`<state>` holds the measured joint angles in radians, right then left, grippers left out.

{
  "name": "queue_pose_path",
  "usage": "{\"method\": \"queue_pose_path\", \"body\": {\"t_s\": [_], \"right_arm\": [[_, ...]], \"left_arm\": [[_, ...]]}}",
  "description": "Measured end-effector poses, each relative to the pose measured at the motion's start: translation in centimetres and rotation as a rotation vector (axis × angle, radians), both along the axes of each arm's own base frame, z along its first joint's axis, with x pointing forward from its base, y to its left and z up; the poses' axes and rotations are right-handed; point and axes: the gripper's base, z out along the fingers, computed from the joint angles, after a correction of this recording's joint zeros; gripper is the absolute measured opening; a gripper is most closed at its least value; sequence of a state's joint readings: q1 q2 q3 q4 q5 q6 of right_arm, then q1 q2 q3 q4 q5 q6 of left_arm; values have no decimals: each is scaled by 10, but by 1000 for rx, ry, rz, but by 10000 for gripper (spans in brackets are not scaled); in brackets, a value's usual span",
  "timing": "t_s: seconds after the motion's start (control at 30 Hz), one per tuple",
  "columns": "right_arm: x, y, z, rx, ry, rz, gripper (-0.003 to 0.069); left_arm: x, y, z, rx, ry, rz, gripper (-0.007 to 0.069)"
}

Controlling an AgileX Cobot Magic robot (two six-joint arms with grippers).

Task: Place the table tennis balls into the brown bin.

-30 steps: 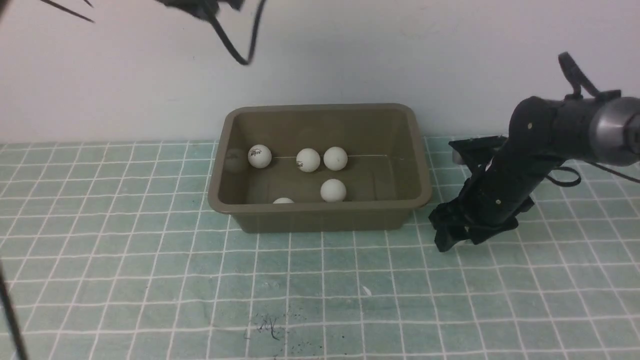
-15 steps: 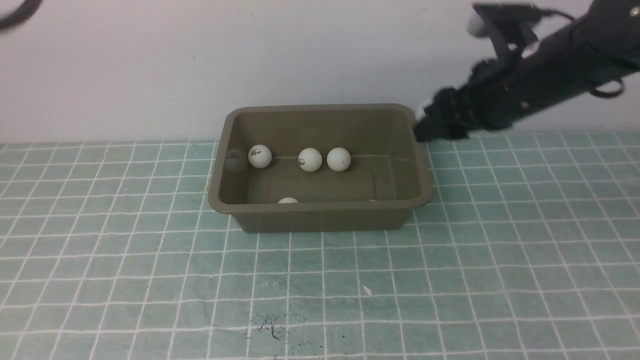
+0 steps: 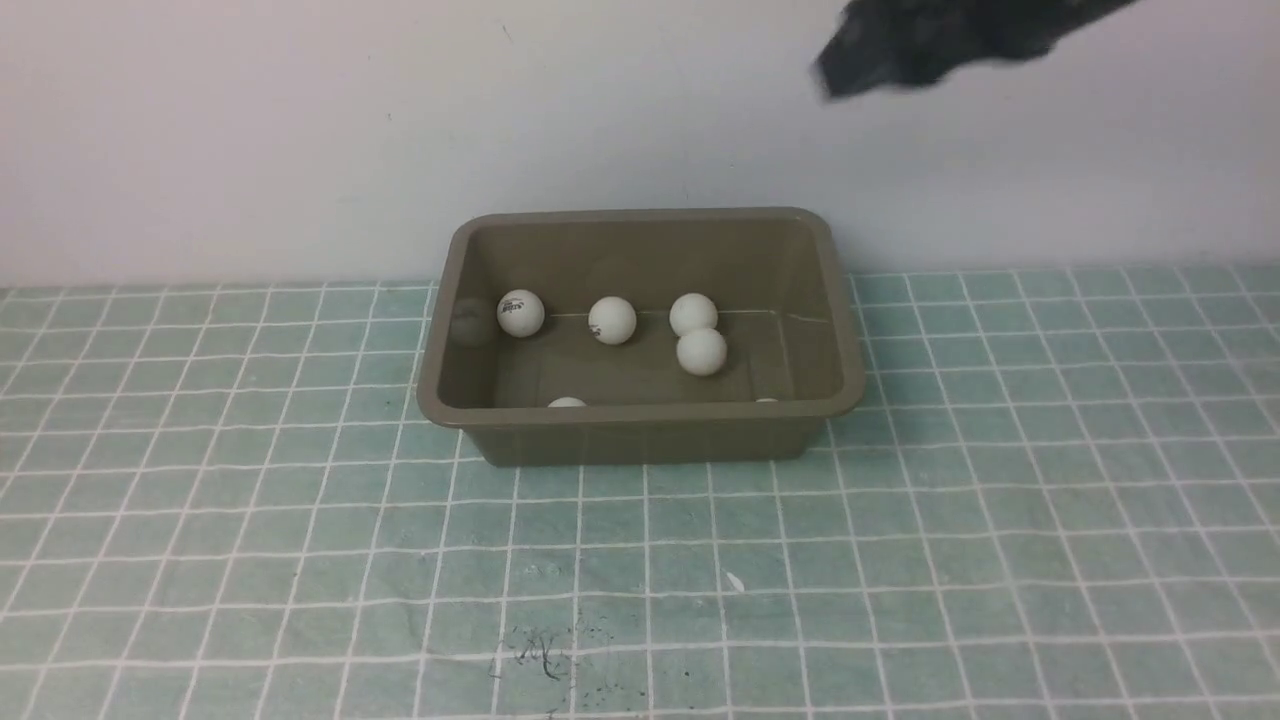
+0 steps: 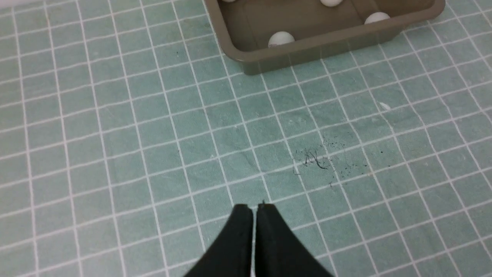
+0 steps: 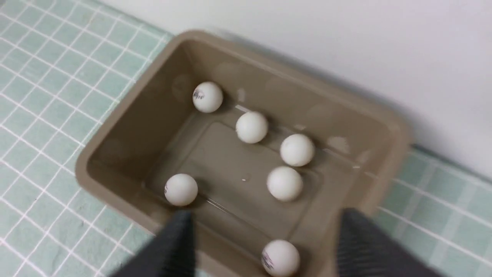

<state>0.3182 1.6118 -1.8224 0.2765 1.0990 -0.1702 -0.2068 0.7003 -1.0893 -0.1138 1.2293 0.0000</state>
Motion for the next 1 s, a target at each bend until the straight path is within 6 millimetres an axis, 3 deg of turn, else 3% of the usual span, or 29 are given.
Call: {"method": "queue_pose_path", "body": {"t_s": [0.03, 0.07, 0.1, 0.17, 0.2, 0.27, 0.3, 0.33, 0.37, 0.43, 0.5, 0.57, 0.7, 1.0], "right_arm": [[-39, -15, 33, 7, -67, -21, 102], [-43, -17, 37, 11, -78, -23, 90], [-62, -24, 49, 19, -113, -30, 54], [-128, -47, 75, 68, -252, -48, 1], [-128, -47, 75, 68, -252, -48, 1], [-178, -63, 72, 118, -346, -61, -11], [-192, -68, 62, 127, -357, -65, -12], [-197, -70, 65, 138, -380, -66, -13], [-227, -80, 39, 173, -428, -82, -13], [-263, -94, 11, 238, -558, -112, -13], [-283, -103, -19, 280, -647, -135, -13], [-303, -111, -64, 332, -720, -158, -13], [-314, -116, -115, 435, -749, -182, -13], [-314, -118, -124, 498, -810, -209, -13]], "left_arm": [[-13, 3, -8, -18, -21, 12, -5], [-14, 3, -9, -23, -23, 16, -5], [-20, 4, -13, -33, -37, 22, -5], [-38, 9, -27, -64, -89, 45, -5], [-41, 9, -28, -65, -99, 46, -5], [-50, 12, -38, -77, -136, 53, -5], [-54, 13, -43, -79, -150, 55, -5], [-55, 13, -43, -80, -154, 55, -5], [-58, 14, -48, -82, -164, 54, -5], [-62, 15, -55, -79, -169, 57, -5], [-64, 16, -61, -71, -184, 63, -5], [-66, 18, -66, -61, -201, 71, -5], [-71, 22, -72, -48, -263, 86, -5], [-82, 27, -91, -80, -520, 108, -5]]}}
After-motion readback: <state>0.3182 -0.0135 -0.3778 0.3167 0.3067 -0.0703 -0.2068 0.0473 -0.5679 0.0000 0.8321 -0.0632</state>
